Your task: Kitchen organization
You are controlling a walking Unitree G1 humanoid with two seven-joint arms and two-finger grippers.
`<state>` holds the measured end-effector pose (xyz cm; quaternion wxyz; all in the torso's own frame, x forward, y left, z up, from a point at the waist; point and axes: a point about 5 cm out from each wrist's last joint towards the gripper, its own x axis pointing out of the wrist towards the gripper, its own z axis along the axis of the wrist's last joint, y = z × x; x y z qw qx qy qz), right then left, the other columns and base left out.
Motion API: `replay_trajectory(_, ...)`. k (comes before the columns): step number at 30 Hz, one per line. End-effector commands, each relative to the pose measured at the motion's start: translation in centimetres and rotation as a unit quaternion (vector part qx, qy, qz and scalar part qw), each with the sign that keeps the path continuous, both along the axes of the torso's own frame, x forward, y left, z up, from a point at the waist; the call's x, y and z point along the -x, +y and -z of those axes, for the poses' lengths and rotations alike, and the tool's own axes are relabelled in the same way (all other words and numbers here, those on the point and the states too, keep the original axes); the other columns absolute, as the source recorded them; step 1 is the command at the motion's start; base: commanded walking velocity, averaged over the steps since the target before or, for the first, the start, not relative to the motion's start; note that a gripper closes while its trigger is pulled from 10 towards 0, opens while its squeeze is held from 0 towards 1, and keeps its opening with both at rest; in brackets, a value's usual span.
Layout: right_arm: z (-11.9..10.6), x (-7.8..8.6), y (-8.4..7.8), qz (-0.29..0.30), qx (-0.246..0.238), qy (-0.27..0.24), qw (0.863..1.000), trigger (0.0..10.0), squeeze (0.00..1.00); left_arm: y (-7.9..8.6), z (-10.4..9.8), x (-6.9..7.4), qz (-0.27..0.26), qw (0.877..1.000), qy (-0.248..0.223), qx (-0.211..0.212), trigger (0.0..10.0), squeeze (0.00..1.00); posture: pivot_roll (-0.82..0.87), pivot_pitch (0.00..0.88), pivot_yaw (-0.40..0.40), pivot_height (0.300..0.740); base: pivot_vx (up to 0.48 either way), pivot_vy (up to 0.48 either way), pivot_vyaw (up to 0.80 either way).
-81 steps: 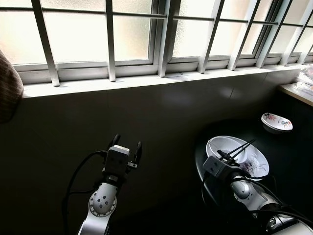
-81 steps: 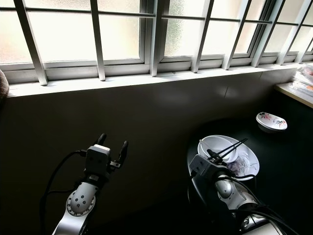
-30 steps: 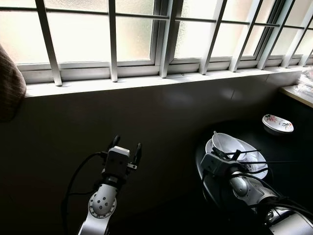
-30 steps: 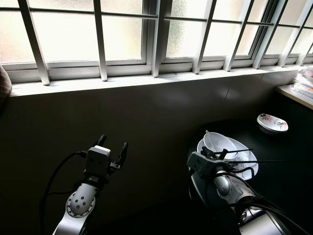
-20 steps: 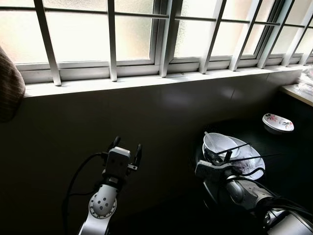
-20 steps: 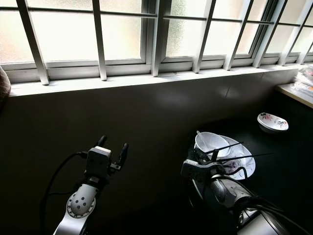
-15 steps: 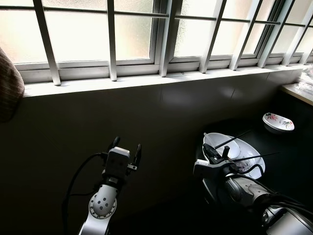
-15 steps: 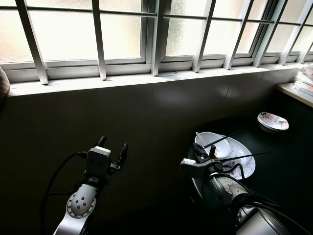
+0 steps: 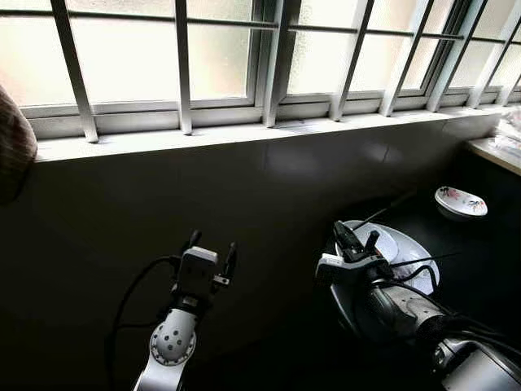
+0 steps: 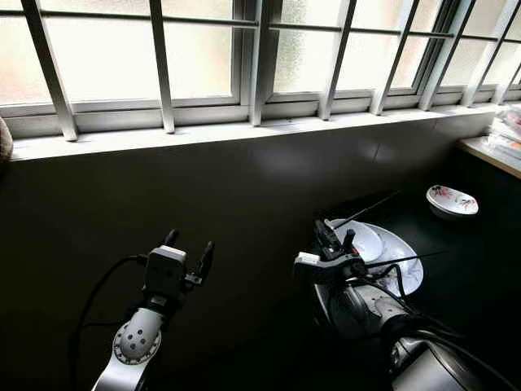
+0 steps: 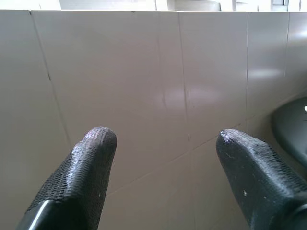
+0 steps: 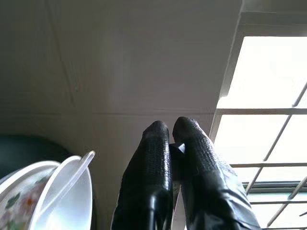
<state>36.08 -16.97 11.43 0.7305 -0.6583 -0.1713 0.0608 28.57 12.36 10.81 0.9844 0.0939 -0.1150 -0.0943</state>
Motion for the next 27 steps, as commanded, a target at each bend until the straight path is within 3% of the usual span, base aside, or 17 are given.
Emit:
replay_trajectory(1, -1.1, -0.3, 0.6, -0.011, -0.029, -0.017, 0.999, 0.0, 0.00, -0.4, -0.1, -0.1, 0.006, 1.000, -0.005, 0.002, 10.0, 0.00, 0.05, 0.000, -0.085, 0.740, 0.000, 0.000, 0.00)
replay_trajectory(5, -2.7, 0.2, 4.0, -0.081, -0.109, -0.038, 0.990, 0.0, 0.00, 0.0, -0.1, 0.0, 0.000, 1.000, 0.003, 0.017, 10.0, 0.00, 0.05, 0.000, -0.083, 0.740, 0.000, 0.000, 0.00)
replay_trajectory(8, -2.7, 1.0, 5.7, -0.107, -0.154, -0.019, 0.982, 0.0, 0.00, 0.3, -0.1, 0.0, -0.002, 1.000, 0.004, 0.020, 10.0, 0.00, 0.06, 0.000, -0.082, 0.740, 0.000, 0.436, 0.78)
replay_trajectory(13, -2.2, 2.0, 7.3, -0.130, -0.241, 0.044, 0.961, 0.0, 0.00, 0.5, -0.3, 0.1, -0.005, 1.000, -0.006, 0.015, 10.0, 0.00, 0.06, 0.000, -0.082, 0.740, 0.000, 0.393, 0.80)
replay_trajectory(19, -2.6, 2.6, 8.3, -0.138, -0.312, 0.094, 0.935, 0.0, 0.00, 0.5, -0.4, 0.2, -0.003, 1.000, -0.010, 0.011, 10.0, 0.00, 0.06, 0.000, -0.080, 0.740, 0.000, 0.000, 0.80)
replay_trajectory(23, -2.5, 2.6, 8.7, -0.133, -0.374, 0.143, 0.907, 0.0, 0.00, 0.4, -0.3, 0.1, -0.002, 1.000, -0.008, 0.010, 10.0, 0.00, 0.05, 0.000, -0.079, 0.740, 0.000, 0.000, 0.80)
replay_trajectory(27, -1.8, 2.7, 9.0, -0.114, -0.447, 0.208, 0.862, 0.0, 0.00, 0.4, -0.3, 0.1, -0.001, 1.000, -0.008, 0.009, 10.0, 0.00, 0.06, 0.000, -0.080, 0.740, 0.000, 0.000, 0.80)
